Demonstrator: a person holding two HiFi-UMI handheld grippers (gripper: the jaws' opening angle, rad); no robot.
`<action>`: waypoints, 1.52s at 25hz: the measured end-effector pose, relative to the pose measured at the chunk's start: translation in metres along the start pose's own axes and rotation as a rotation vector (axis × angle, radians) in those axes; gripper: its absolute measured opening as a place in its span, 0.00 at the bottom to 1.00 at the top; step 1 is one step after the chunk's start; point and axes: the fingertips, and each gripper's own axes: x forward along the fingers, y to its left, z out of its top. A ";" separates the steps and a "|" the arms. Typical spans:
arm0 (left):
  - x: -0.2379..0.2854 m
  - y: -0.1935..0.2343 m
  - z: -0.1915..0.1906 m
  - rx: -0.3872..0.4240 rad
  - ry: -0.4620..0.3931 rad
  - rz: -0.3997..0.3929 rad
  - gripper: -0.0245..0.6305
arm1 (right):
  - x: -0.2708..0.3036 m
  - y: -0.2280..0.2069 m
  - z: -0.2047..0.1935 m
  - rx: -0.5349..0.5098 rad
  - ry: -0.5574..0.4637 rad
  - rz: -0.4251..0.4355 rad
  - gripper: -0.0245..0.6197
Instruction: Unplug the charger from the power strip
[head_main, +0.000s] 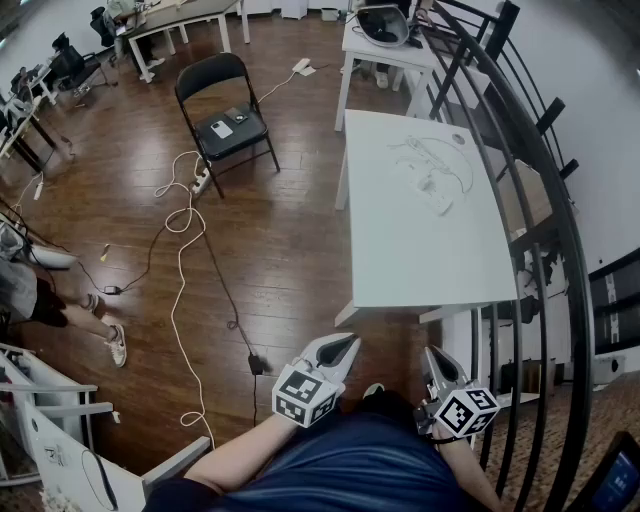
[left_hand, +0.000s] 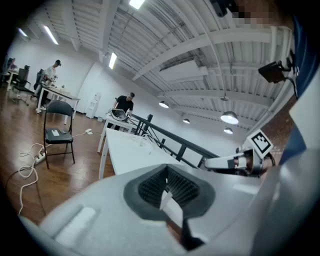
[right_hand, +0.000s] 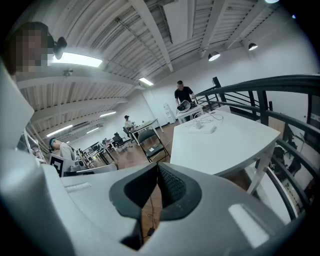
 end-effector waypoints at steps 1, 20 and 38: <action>0.001 -0.001 0.007 -0.010 -0.024 -0.028 0.05 | 0.003 -0.002 0.002 0.005 0.001 -0.006 0.05; 0.141 0.066 0.078 0.135 0.047 -0.022 0.25 | 0.150 -0.088 0.086 0.044 0.043 0.119 0.05; 0.344 0.182 0.084 0.323 0.259 -0.002 0.31 | 0.359 -0.225 0.167 -0.083 0.132 -0.244 0.44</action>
